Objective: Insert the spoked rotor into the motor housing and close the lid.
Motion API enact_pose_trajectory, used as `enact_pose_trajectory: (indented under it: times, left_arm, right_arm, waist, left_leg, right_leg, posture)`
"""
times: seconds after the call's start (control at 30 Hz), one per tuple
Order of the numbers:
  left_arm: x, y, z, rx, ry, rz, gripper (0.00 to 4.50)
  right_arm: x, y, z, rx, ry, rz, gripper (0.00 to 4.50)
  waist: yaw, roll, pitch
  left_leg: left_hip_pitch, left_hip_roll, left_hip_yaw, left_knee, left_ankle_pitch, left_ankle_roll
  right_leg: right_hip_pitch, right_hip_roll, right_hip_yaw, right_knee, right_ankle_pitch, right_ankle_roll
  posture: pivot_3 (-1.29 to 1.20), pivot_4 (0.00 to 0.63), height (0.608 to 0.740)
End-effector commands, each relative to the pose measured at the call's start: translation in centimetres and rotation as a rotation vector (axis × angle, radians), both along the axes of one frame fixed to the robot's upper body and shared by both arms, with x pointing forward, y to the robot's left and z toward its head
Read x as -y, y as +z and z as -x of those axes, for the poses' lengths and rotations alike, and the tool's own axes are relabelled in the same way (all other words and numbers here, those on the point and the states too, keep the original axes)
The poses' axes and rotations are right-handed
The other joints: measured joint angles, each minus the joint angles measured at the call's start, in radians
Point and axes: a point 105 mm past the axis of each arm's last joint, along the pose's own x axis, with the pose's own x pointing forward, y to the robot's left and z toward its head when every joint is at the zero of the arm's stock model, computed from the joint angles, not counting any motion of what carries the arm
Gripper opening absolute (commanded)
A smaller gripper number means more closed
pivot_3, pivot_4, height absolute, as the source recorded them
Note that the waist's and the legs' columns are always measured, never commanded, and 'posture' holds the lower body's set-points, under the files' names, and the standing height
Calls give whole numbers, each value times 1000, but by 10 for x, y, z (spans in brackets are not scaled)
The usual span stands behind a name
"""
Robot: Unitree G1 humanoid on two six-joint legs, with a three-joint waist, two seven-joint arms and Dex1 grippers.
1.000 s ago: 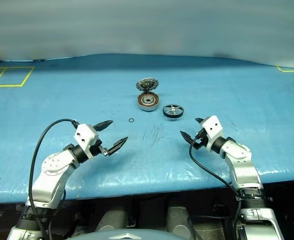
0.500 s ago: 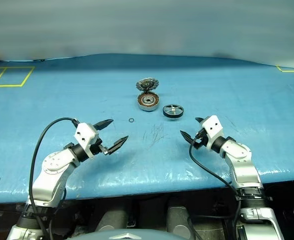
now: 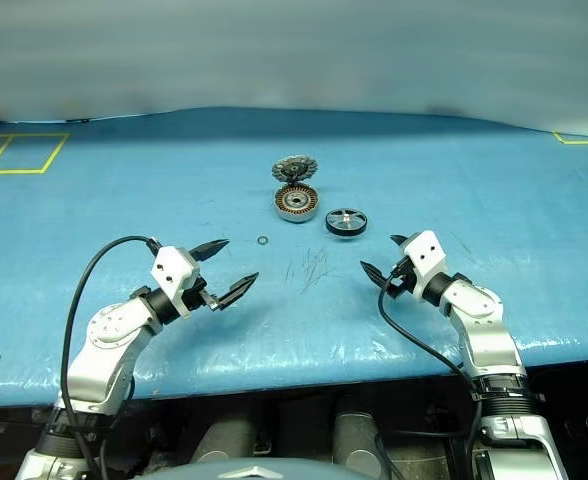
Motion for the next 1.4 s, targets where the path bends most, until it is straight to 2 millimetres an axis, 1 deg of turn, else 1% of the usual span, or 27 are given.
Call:
enact_pose_trajectory:
  times: [0.03, 0.17, 0.23, 0.27, 0.4, 0.47, 0.53, 0.63, 0.67, 0.73, 0.8, 0.83, 0.93, 0.97, 1.07, 1.13, 1.23, 1.3, 1.4]
  left_arm:
    - [2, 3, 0, 14, -12, 3, 4487]
    - [-1, -1, -2, -7, -17, -34, 4487]
    - [1, 0, -3, -7, -58, -73, 4487]
    - [4, 2, -4, -6, -86, -98, 4487]
    - [17, 25, -19, 53, -207, -221, 4487]
    - [28, 39, -29, 103, -296, -342, 4487]
    - [45, 56, -43, 151, -419, -525, 4487]
    - [56, 63, -55, 157, -506, -693, 4487]
    - [60, 64, -63, 159, -529, -776, 4487]
    - [71, 69, -88, 163, -517, -934, 4487]
    - [80, 71, -109, 168, -478, -1037, 4487]
    - [82, 71, -118, 175, -456, -1086, 4487]
    - [87, 72, -138, 185, -379, -1193, 4487]
    - [89, 74, -142, 194, -353, -1202, 4487]
    - [98, 78, -150, 219, -312, -1208, 4487]
    - [100, 75, -151, 211, -300, -1229, 4487]
    - [100, 65, -154, 198, -278, -1285, 4487]
    - [103, 60, -154, 192, -257, -1276, 4487]
    - [106, 46, -151, 157, -268, -1292, 4487]
  right_arm:
    - [0, 12, 0, 39, 6, -15, 4500]
    - [-3, 12, 1, 38, 22, -29, 4500]
    - [-4, 11, 2, 34, 32, -33, 4500]
    - [-6, 11, 2, 30, 38, -33, 4500]
    - [-11, 10, 3, 20, 64, -40, 4500]
    - [-14, 9, 3, 15, 78, -38, 4500]
    - [-16, 9, 3, 14, 86, -35, 4500]
    - [-17, 9, 4, 16, 87, -34, 4500]
    - [-18, 9, 4, 18, 89, -35, 4500]
    - [-20, 10, 7, 23, 92, -34, 4500]
    - [-19, 11, 10, 31, 82, -36, 4500]
    - [-18, 11, 12, 35, 74, -38, 4500]
    - [-13, 12, 20, 40, 48, -33, 4500]
    - [-10, 12, 22, 42, 39, -28, 4500]
    - [-3, 13, 30, 43, 16, -17, 4500]
    - [1, 14, 34, 41, 2, -7, 4500]
    - [6, 14, 42, 38, -20, 7, 4500]
    - [7, 15, 45, 38, -25, 11, 4500]
    - [8, 19, 48, 51, -42, 24, 4500]
  waist:
    - [0, 0, 0]
    - [0, 0, 0]
    - [0, 0, 0]
    - [0, 0, 0]
    - [8, 0, 0]
    - [7, 0, 0]
    - [14, -1, 0]
    - [12, 0, 0]
    - [8, 0, 0]
    - [9, 0, 0]
    - [13, -1, 0]
    - [13, -1, 0]
    - [9, -1, 1]
    - [8, -1, 1]
    - [4, -2, 1]
    - [2, -3, 2]
    - [4, -3, 2]
    - [5, -3, 2]
    - [5, -4, 3]
  left_leg:
    - [0, 0, 0, 0, 0, 0]
    - [0, 0, 0, 0, 0, 0]
    - [0, 0, 0, 0, 0, 0]
    - [0, 0, 0, 0, 0, 0]
    - [-1, 0, -1, 3, 0, 0]
    - [-1, 0, 0, 4, 0, 1]
    - [-1, -1, 0, 5, -1, 1]
    - [-3, -1, 1, 7, -1, 3]
    - [-2, -1, 3, 6, -1, 5]
    - [-3, -2, 4, 7, -2, 6]
    - [-6, -2, 4, 8, -2, 6]
    - [-8, -2, 3, 9, -2, 6]
    - [-10, -2, 5, 10, -4, 9]
    - [-10, -3, 5, 10, -4, 10]
    - [-11, -3, 5, 10, -5, 11]
    - [-12, -4, 5, 10, -6, 12]
    - [-12, -5, 5, 11, -6, 13]
    - [-12, -6, 5, 12, -7, 13]
    - [-14, -6, 5, 13, -7, 14]
  right_leg:
    - [0, 0, 0, 0, 0, 0]
    - [0, 0, 0, 0, 0, 0]
    - [0, 0, 0, 0, 0, 0]
    - [0, 0, 0, 0, 0, 0]
    - [0, 3, -1, 1, 0, 0]
    - [1, 5, -1, 1, 1, 1]
    - [2, 5, -1, 0, 1, 2]
    - [1, 6, -1, 0, 2, 4]
    - [1, 6, 1, -1, 2, 4]
    - [1, 6, 1, -1, 2, 5]
    - [-2, 7, 1, -2, 2, 7]
    - [-3, 7, 1, -2, 1, 11]
    - [-3, 7, 3, -3, 1, 16]
    - [-3, 7, 4, -3, 2, 18]
    - [-4, 6, 4, -3, 1, 20]
    - [-5, 4, 4, -3, 1, 21]
    - [-5, 3, 4, -3, 1, 21]
    - [-5, 2, 4, -3, 1, 21]
    - [-6, 1, 4, -3, 1, 21]
  posture:
    - [0, 150, 740]
    - [0, 150, 740]
    - [0, 150, 740]
    - [0, 150, 740]
    - [0, 150, 740]
    - [0, 150, 740]
    - [0, 150, 740]
    - [0, 150, 740]
    - [0, 150, 740]
    - [0, 150, 740]
    - [0, 150, 740]
    - [0, 150, 740]
    - [0, 150, 740]
    - [0, 150, 740]
    - [0, 150, 740]
    - [0, 150, 740]
    - [0, 150, 740]
    - [0, 150, 740]
    - [0, 150, 740]
